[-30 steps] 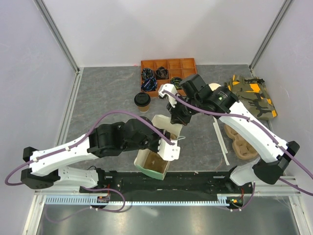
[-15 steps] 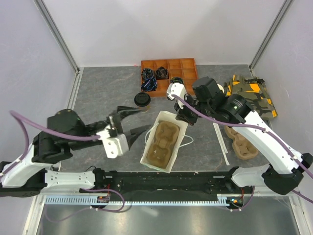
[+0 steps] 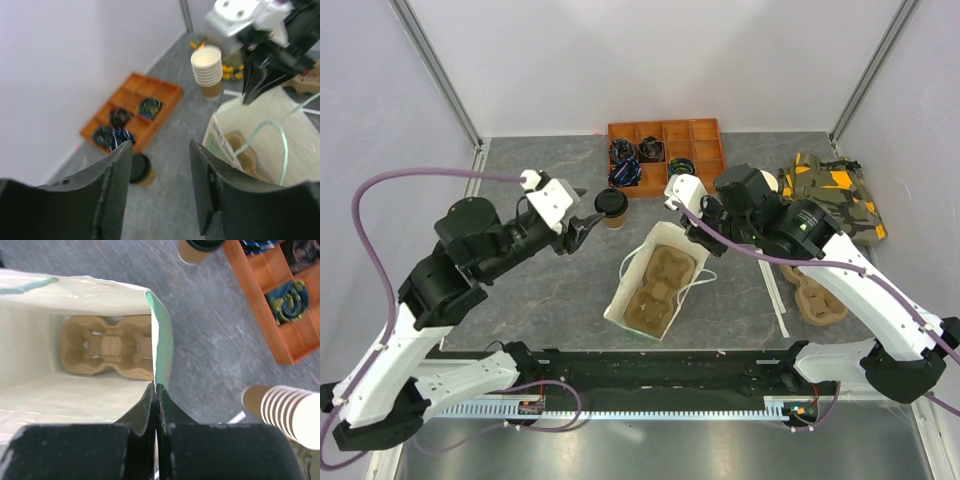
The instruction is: Pack the takeout coffee
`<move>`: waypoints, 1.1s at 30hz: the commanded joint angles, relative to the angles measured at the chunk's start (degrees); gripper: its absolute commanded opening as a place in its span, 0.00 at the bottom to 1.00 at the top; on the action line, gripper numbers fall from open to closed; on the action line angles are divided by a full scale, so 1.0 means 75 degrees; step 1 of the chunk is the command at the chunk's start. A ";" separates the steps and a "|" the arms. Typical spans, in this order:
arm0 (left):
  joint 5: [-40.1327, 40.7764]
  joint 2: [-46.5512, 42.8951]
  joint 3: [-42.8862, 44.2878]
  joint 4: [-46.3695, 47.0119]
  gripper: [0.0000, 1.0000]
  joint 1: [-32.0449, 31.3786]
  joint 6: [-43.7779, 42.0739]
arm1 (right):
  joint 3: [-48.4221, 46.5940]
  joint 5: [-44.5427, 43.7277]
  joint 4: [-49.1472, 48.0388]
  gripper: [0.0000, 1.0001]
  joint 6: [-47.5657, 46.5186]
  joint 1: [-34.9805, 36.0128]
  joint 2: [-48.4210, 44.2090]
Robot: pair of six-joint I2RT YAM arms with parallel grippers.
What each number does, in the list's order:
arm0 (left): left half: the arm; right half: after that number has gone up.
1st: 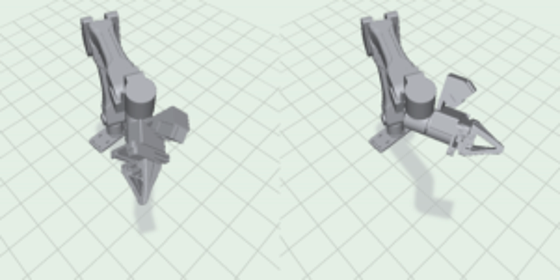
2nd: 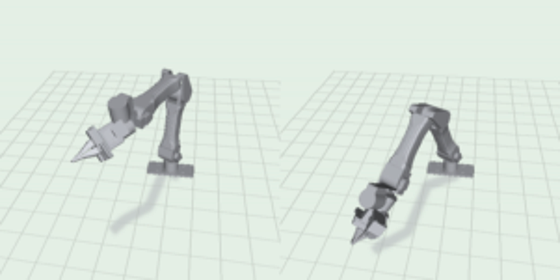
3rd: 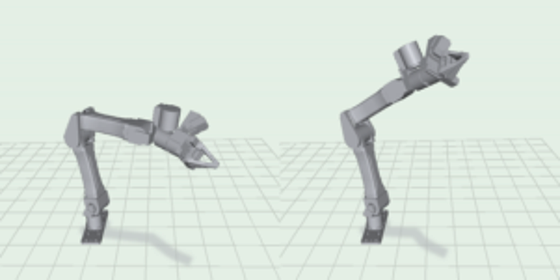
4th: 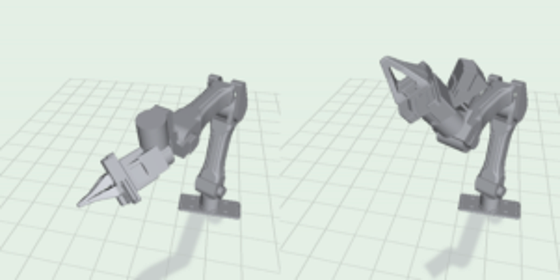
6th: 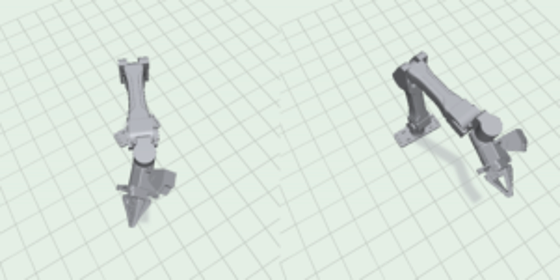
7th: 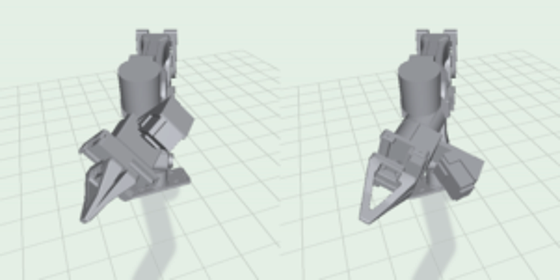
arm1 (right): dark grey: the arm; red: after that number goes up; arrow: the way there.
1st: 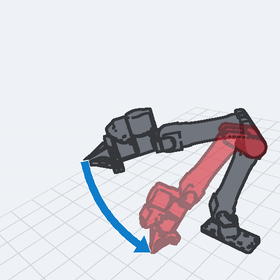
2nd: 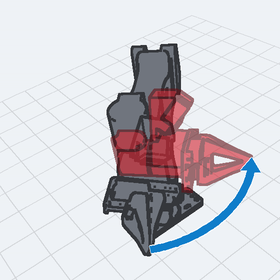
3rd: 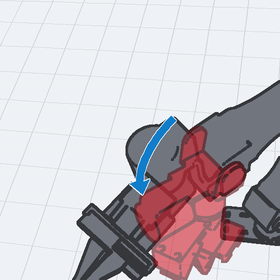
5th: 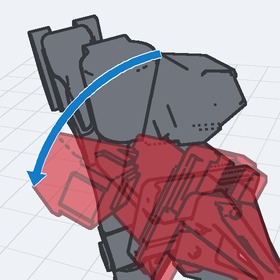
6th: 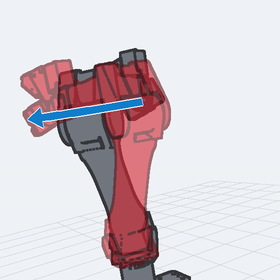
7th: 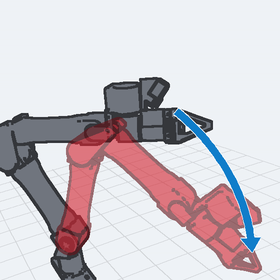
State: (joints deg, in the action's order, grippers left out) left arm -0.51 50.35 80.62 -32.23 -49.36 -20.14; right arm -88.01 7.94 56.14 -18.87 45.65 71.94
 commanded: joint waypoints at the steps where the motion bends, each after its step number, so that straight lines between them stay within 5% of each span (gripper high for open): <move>1: -0.0714 0.0410 -0.0133 -0.0916 0.62 0.1291 0.1874 | 0.0156 -0.0871 -0.0056 0.00 0.0079 0.0031 0.0111; 8: -0.3692 0.2576 0.0582 -0.1609 0.98 0.4155 0.2591 | 0.0729 -0.1820 -0.0405 0.00 0.0372 -0.0074 -0.0029; 16: -0.3787 0.3809 0.0266 -0.1457 1.00 0.4566 0.2485 | 0.1211 -0.2091 -0.1063 0.03 0.0724 -0.0227 -0.0323; 17: -0.3903 0.3984 0.0290 -0.1468 1.00 0.4613 0.2544 | 0.1188 -0.2102 -0.1040 0.08 0.0700 -0.0239 -0.0300; 20: -0.4102 0.4384 0.0418 -0.1562 1.00 0.4648 0.2826 | 0.0674 -0.1998 -0.0423 0.47 0.0933 -0.0274 -0.0007; 27: -0.5110 0.4291 0.0185 -0.1152 1.00 0.4660 0.2369 | -0.0942 -0.1472 0.0553 0.90 0.0329 -0.0834 0.0484; 33: -0.4587 0.4887 0.0266 -0.1059 1.00 0.4660 0.2896 | -0.2057 -0.0136 0.1034 0.98 -0.1383 -0.1445 0.1270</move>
State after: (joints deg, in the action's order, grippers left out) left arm -35.22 84.16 81.95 -42.87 -14.59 -1.69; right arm -97.95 -0.54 60.07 -19.55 36.71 77.87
